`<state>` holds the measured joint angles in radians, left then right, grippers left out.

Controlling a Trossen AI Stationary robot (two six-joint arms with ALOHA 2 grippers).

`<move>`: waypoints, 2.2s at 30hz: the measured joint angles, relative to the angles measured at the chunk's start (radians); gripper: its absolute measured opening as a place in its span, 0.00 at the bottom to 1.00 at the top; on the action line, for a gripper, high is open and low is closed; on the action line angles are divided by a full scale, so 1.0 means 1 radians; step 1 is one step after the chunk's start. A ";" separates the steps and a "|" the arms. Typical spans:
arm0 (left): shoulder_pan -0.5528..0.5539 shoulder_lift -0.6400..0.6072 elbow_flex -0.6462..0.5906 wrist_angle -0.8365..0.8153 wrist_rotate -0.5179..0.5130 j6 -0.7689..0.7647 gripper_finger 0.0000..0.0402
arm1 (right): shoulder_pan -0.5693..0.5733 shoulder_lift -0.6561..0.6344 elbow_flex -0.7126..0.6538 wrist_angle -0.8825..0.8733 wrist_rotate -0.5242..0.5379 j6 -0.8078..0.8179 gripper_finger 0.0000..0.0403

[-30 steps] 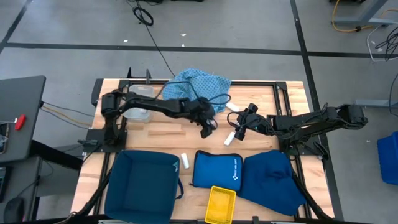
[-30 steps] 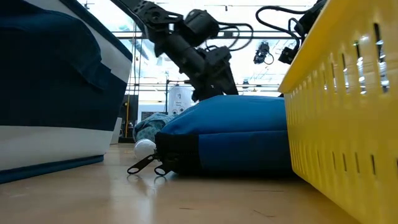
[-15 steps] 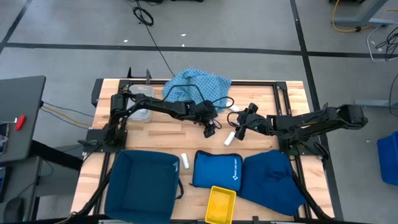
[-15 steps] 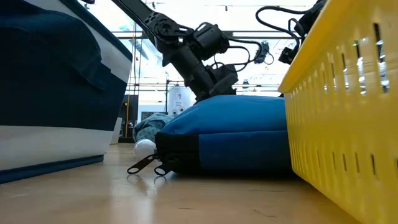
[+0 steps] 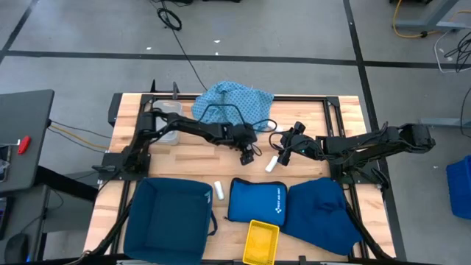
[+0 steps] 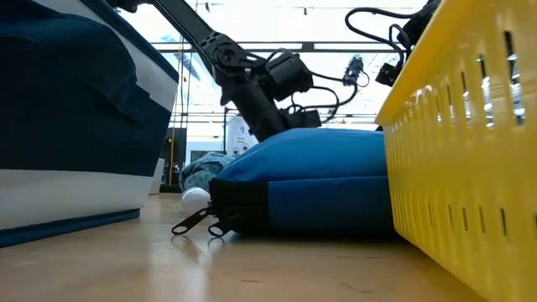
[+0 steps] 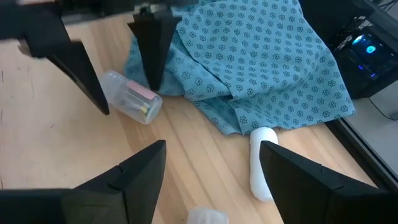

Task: Pick & place medical supplies in basket/bin
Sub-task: Put the left transparent pill bottle into the gray bin

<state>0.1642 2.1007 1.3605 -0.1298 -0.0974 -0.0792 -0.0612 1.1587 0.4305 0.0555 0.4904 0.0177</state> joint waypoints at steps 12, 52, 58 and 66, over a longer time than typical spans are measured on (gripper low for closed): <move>-0.001 0.010 0.000 0.004 -0.052 0.028 0.50 | 0.000 0.000 0.000 0.000 0.003 0.000 0.67; -0.053 -0.009 -0.489 1.364 0.027 -0.013 0.36 | 0.000 0.000 0.000 -0.017 -0.001 0.003 0.67; -0.054 -0.090 -0.626 1.525 0.021 0.046 0.36 | 0.000 0.000 0.000 -0.014 0.000 0.003 0.67; -0.054 -0.259 -0.739 1.514 -0.014 0.122 0.36 | 0.000 0.000 0.000 -0.007 0.000 0.020 0.67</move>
<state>0.1104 1.8412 0.6220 1.3846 -0.1116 0.0431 -0.0612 1.1584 0.4305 0.0486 0.4901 0.0374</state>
